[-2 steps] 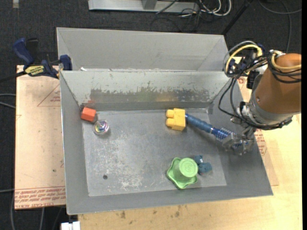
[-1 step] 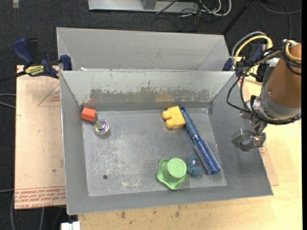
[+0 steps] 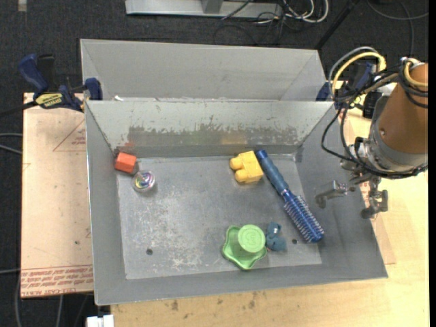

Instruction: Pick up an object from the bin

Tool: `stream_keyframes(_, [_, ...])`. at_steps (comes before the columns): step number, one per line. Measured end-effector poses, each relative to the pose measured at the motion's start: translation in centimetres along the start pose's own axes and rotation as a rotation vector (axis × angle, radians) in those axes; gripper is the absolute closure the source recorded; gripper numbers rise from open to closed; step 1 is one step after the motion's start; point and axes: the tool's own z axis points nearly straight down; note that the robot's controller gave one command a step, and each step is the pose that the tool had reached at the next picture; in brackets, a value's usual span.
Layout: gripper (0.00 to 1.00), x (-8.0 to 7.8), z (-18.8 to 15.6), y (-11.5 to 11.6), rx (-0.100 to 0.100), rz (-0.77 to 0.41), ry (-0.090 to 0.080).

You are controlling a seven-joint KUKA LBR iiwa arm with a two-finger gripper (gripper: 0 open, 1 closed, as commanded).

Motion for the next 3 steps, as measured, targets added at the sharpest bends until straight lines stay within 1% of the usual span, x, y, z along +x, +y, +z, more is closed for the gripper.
stream_keyframes(1, [0.00,-2.6,13.1,3.0,-0.010,0.011,-0.003])
stream_keyframes(2, [0.00,-4.6,5.6,-0.9,0.008,0.141,-0.002])
stream_keyframes(3, [0.00,-3.7,14.7,0.2,-0.009,0.125,-0.001])
